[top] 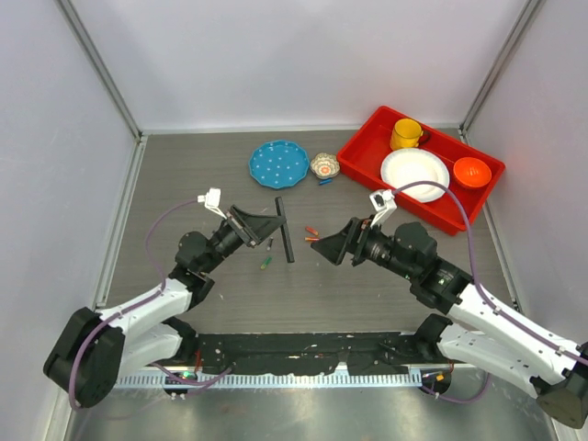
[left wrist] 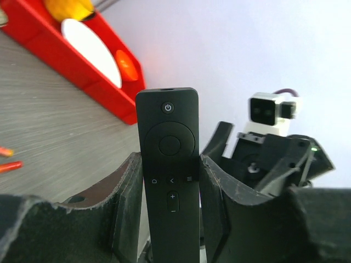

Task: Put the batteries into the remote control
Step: Pick up the remote control from the center of the board.

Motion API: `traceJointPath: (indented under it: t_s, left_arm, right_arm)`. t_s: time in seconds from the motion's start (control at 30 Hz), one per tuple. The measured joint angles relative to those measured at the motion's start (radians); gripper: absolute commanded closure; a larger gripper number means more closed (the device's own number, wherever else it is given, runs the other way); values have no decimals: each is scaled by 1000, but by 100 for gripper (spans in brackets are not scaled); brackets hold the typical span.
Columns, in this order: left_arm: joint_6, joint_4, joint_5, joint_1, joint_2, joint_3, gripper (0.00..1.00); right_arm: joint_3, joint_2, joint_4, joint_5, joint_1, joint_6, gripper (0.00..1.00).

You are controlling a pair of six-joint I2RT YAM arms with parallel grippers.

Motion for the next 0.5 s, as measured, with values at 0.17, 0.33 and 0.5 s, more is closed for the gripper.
traceJointPath:
  t_s: [0.17, 0.33, 0.5]
  left_arm:
    - [-57, 242, 59, 0, 82, -15, 100]
    - [-114, 383, 124, 0, 201, -15, 100]
    - [-142, 390, 160, 0, 251, -15, 100]
  right_arm:
    - [-45, -30, 35, -76, -1, 3, 11]
    - [-100, -27, 182, -190, -2, 36, 10]
    - [-130, 31, 294, -259, -2, 73, 10]
